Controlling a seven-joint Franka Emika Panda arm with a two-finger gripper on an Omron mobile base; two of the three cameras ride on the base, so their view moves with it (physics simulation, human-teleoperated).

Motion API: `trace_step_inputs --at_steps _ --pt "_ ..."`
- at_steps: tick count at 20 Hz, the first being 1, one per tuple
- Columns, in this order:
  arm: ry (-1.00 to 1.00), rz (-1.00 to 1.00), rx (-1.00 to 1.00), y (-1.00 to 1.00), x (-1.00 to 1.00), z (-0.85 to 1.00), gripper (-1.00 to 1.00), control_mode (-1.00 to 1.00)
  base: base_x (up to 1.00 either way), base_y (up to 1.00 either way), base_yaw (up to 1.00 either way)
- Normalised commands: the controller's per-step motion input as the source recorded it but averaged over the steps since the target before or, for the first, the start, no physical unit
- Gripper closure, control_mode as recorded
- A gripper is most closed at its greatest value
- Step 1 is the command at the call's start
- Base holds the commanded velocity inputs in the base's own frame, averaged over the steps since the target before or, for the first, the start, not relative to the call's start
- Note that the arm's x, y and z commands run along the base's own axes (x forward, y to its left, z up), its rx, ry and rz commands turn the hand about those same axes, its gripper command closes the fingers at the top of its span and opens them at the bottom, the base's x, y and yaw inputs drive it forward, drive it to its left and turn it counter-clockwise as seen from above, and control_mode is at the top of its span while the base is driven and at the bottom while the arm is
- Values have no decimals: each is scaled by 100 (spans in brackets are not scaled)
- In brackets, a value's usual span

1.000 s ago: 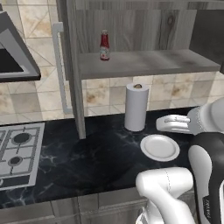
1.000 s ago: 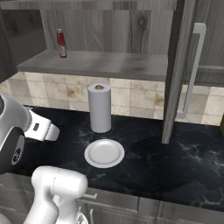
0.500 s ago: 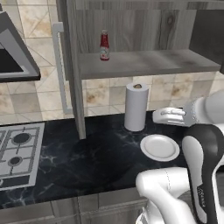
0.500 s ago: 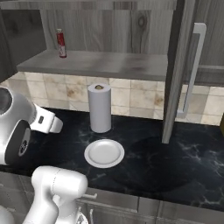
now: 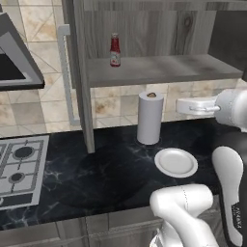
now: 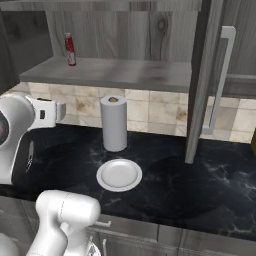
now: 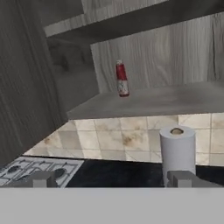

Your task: Move the hot dog bun to the plate on the dining table and place the condiment next to that plate. Then navigate to the fridge and take the sausage and place it on the plate as well.

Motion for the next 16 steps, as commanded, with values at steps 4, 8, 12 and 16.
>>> trace_step_inputs --at_steps 4,8,12,16 --pt "-19 1 -8 17 0 87 -100 -100 0 0 0" --pt "-3 -4 -11 32 17 67 -100 -100 0 0 0" --pt "-3 -2 -2 5 5 14 -100 -100 0 0 0" --pt "0 0 0 1 27 0 -100 -100 0 0 0"
